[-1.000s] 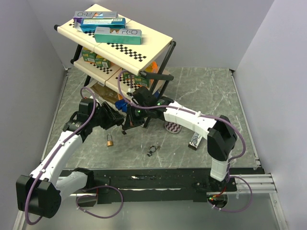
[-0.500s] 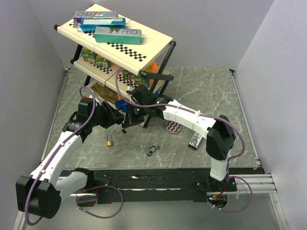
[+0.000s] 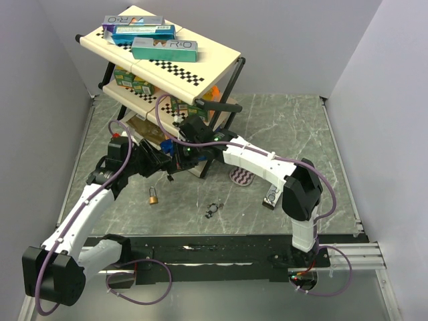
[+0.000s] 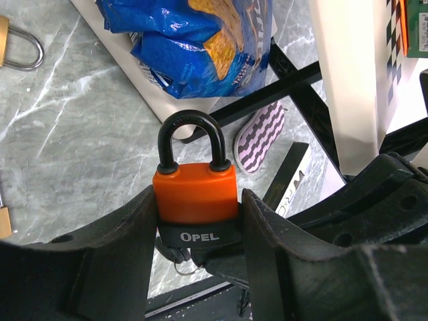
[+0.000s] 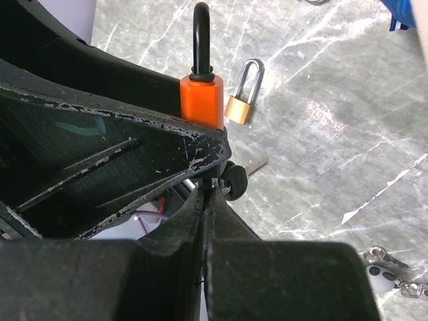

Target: Unlock with the key

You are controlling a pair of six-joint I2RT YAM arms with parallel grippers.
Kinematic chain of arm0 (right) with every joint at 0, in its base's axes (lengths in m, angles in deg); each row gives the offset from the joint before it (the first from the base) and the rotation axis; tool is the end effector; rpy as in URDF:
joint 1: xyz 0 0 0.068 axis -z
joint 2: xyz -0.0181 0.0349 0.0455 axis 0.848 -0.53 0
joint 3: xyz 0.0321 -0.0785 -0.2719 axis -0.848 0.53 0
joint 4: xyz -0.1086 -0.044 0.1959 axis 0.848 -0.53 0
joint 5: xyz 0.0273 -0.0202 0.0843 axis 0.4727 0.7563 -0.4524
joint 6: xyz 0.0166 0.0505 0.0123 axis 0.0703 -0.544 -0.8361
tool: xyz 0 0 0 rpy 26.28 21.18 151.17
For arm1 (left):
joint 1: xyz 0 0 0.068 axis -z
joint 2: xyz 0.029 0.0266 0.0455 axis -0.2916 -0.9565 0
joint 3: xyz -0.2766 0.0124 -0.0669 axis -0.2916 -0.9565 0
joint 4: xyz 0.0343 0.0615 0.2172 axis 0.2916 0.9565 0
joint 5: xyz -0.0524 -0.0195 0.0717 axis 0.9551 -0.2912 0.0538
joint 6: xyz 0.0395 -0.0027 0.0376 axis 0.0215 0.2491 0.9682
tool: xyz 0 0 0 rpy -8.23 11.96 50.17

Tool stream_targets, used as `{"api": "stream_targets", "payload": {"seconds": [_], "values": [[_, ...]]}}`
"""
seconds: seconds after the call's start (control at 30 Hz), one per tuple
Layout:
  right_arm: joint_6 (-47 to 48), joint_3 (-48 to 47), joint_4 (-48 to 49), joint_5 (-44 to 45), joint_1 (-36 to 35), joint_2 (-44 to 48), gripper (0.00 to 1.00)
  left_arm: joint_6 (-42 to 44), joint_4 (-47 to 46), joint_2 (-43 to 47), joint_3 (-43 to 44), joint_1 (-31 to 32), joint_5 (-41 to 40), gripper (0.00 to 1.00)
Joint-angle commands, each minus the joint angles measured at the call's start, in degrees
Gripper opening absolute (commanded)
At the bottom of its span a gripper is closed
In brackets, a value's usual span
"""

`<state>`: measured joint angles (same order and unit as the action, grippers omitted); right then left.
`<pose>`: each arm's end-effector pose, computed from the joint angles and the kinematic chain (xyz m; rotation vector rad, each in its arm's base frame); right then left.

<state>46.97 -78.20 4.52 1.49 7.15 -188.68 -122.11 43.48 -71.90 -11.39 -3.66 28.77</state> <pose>0.2475 0.3225 0.3213 -0.5068 2.5078 1.0745 0.1745 -0.0507 0.2976 -0.6439 2.2025 -0.9211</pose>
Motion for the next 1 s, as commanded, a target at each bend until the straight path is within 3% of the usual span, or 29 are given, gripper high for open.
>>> {"api": "stream_targets", "payload": {"seconds": [0.0, 0.43, 0.97], "values": [[-0.62, -5.52, 10.41, 9.9, 2.33, -0.24, 0.0, -0.84, 1.15, 2.08, 0.33, 1.11, 7.1, 0.01], [-1.06, -13.6, 11.46, 15.62, 2.33, -3.93, 0.0, -0.49, -0.25, 1.81, -0.02, 1.11, 8.5, 0.01], [1.4, -16.42, 16.65, 21.51, 2.77, -3.75, 0.0, 0.03, -6.49, 4.62, -1.33, 1.11, 13.6, 0.01]]}}
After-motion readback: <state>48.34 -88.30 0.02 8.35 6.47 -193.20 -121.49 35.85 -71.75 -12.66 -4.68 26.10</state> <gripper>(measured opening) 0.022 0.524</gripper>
